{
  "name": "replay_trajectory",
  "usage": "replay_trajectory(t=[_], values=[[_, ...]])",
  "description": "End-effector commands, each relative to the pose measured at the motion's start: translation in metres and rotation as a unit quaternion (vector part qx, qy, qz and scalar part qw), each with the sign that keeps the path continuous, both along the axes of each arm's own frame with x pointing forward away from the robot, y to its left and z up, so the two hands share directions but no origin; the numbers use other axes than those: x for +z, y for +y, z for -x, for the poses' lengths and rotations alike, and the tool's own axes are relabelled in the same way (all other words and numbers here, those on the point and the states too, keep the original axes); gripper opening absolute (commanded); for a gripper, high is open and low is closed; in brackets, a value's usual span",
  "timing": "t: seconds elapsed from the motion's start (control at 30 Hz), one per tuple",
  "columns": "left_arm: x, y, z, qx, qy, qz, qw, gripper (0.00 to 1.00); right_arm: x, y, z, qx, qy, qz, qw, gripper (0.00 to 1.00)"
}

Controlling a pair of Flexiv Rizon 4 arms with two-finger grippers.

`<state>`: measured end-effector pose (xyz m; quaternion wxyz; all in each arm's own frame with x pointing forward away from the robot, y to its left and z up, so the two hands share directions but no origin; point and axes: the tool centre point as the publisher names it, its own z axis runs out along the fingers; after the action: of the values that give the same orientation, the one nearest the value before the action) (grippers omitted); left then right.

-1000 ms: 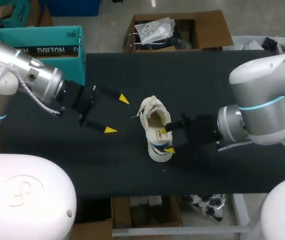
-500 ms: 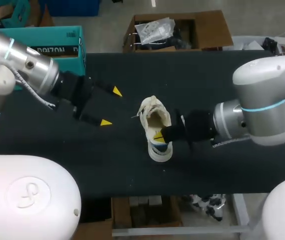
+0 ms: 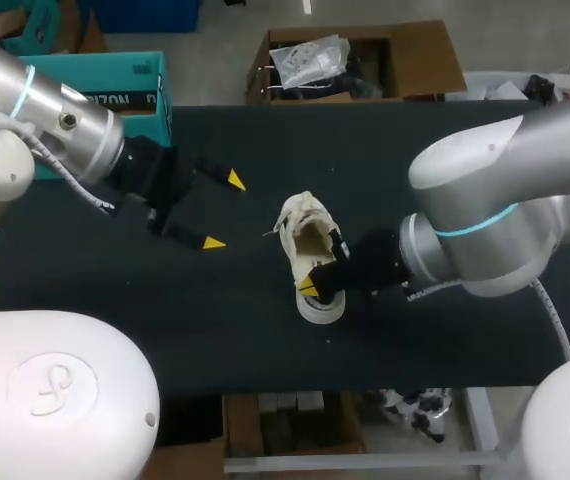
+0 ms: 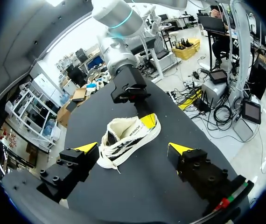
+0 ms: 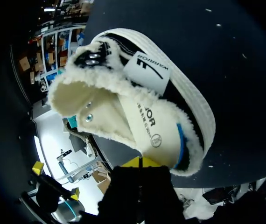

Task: Open the shoe tongue, take the insole out of the shoe, put the insole back into the shoe, and pack the shoe into the shoebox

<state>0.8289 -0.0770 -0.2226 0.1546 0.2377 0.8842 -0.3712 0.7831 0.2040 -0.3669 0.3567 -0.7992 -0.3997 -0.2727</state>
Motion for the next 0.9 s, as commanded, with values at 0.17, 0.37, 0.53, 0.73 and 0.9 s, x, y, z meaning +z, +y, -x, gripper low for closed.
replay_trajectory(t=[0.17,0.37,0.53,0.73,0.9], values=[[0.0,0.0,0.001,0.001,0.0,0.0,1.0,1.0,-0.014,0.006,-0.007,-0.017,-0.002,0.022,1.0,0.0],[0.0,0.0,0.001,0.001,0.0,0.0,1.0,1.0,-0.026,-0.002,-0.02,-0.039,-0.005,0.03,0.999,0.0],[0.0,0.0,0.001,0.001,0.0,0.0,1.0,1.0,-0.03,-0.007,-0.022,-0.052,-0.006,0.034,0.998,0.0],[0.0,0.0,0.001,0.001,0.0,0.0,1.0,1.0,-0.045,-0.01,-0.024,-0.06,0.011,0.031,0.998,0.0],[0.0,0.0,0.001,0.001,0.0,0.0,1.0,1.0,-0.04,-0.018,-0.021,-0.065,0.01,0.013,0.998,0.0]])
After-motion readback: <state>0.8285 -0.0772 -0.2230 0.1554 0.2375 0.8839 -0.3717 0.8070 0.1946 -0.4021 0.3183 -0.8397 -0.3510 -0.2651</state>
